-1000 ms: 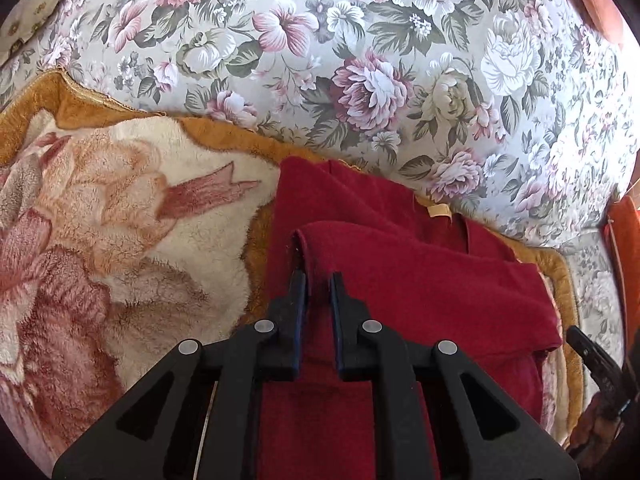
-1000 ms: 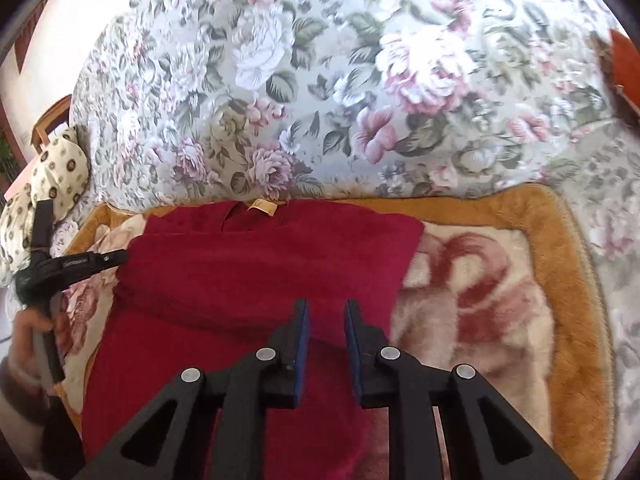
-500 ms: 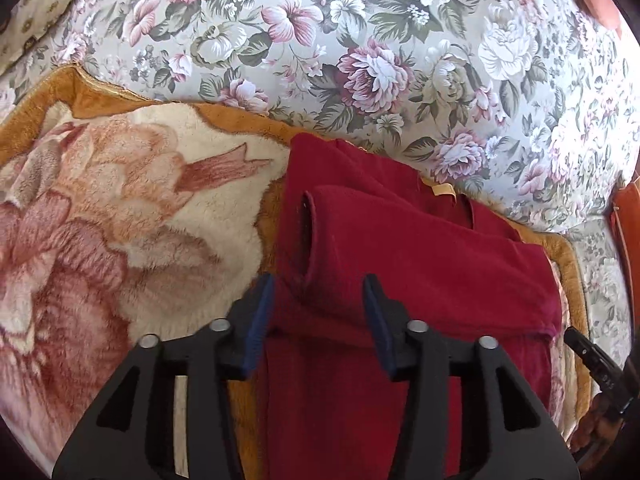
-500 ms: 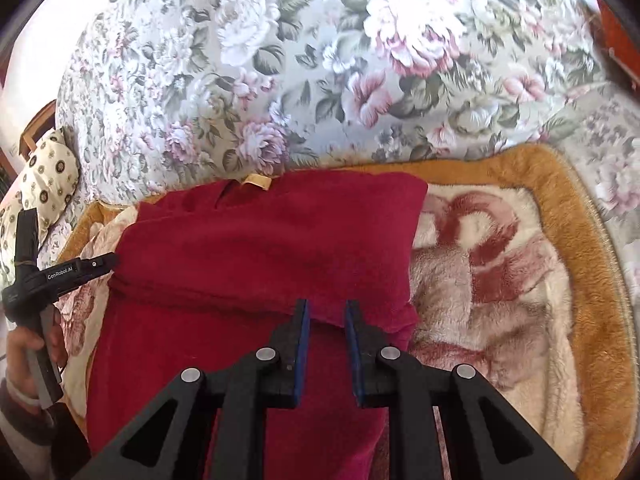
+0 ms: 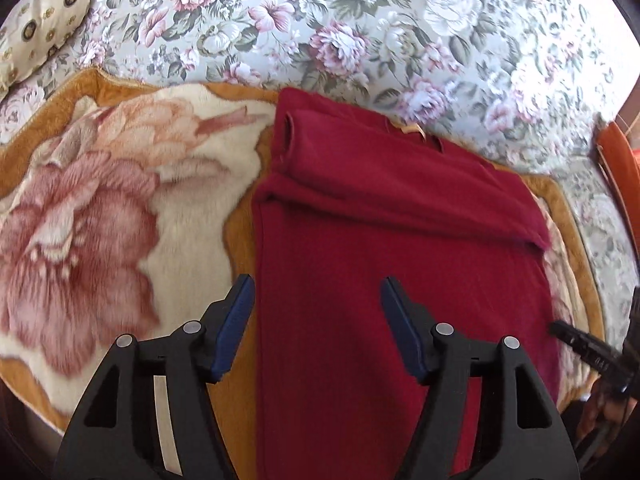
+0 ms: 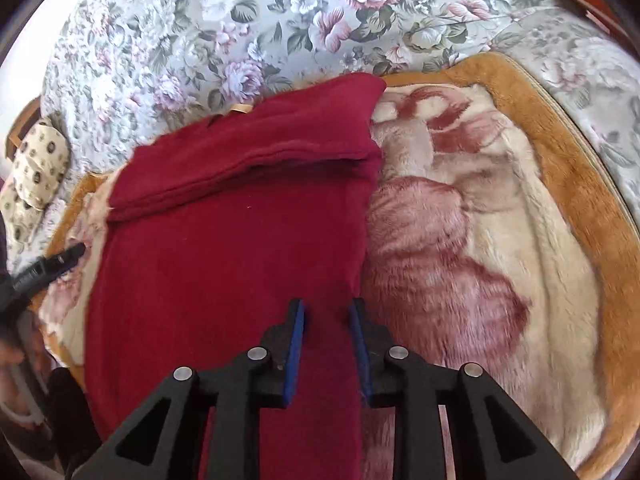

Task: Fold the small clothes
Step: 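Release the fold and smooth the sweatshirt with both tools, then move both open tools to the sweatshirt hem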

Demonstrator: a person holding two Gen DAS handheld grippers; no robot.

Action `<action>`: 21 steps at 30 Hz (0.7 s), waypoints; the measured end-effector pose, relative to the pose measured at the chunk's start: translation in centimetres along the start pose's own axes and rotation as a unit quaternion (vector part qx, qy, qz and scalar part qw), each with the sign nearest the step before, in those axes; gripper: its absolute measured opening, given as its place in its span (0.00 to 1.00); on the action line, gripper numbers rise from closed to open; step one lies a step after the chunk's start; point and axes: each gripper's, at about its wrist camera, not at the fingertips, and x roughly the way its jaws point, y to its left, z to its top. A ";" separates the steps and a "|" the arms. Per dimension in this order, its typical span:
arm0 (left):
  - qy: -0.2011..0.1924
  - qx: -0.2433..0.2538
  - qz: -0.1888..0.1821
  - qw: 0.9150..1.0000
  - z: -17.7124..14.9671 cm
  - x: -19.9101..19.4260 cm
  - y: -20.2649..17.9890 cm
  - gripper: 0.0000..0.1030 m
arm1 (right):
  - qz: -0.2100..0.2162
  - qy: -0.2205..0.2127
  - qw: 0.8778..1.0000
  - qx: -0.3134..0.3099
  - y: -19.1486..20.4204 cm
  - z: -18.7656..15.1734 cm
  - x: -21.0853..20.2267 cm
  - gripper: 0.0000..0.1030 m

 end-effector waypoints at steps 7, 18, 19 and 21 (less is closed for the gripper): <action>0.014 0.017 -0.011 1.000 -4.3 -2.8 -0.3 0.64 | 0.025 -0.006 0.999 -0.020 0.1 -3.1 -4.6 0.30; 0.047 0.028 -0.023 0.998 -9.0 -4.7 -0.2 0.64 | -0.005 0.021 0.996 -0.082 1.4 -8.1 -6.8 0.32; 0.051 0.026 -0.023 0.998 -9.5 -4.7 0.1 0.64 | -0.003 0.026 0.996 -0.081 1.2 -8.5 -6.9 0.32; 0.061 0.016 -0.028 0.998 -10.3 -4.7 1.0 0.64 | 0.001 0.036 0.996 -0.076 0.8 -9.2 -7.0 0.32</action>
